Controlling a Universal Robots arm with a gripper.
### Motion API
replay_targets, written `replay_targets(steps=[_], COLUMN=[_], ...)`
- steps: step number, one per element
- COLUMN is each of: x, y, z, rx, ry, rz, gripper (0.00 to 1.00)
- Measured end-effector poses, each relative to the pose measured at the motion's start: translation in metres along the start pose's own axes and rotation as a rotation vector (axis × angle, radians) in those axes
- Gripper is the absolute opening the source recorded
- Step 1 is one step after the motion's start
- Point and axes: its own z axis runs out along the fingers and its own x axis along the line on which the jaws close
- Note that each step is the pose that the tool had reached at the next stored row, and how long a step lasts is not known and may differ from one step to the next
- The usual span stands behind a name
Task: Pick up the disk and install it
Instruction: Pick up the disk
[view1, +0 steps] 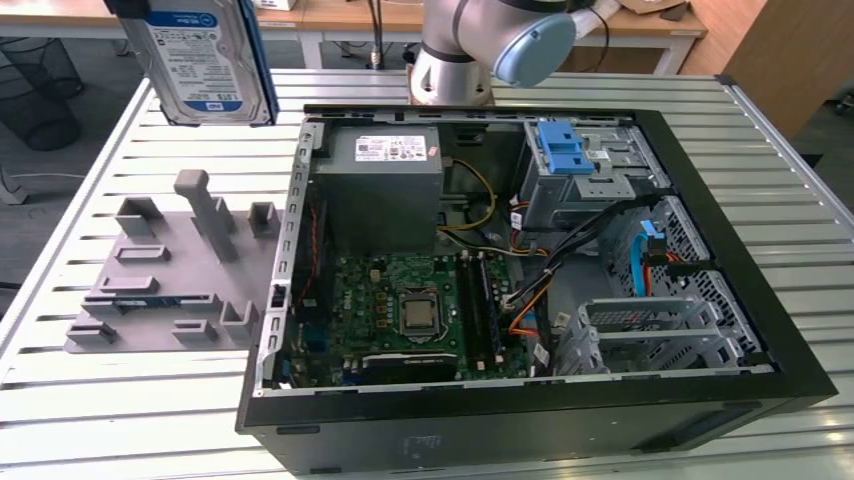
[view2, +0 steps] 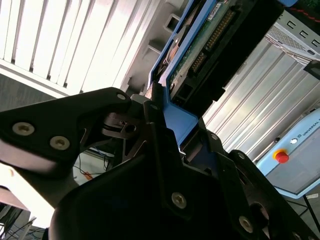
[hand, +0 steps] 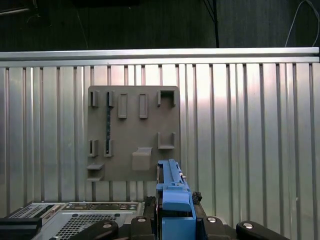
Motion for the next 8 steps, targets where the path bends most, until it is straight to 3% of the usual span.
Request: replay_targets(steps=[8], x=[0.0027], y=[-0.0013], z=[0.0], rx=[0.0], ry=[0.0], rz=[0.0], gripper=[0.36])
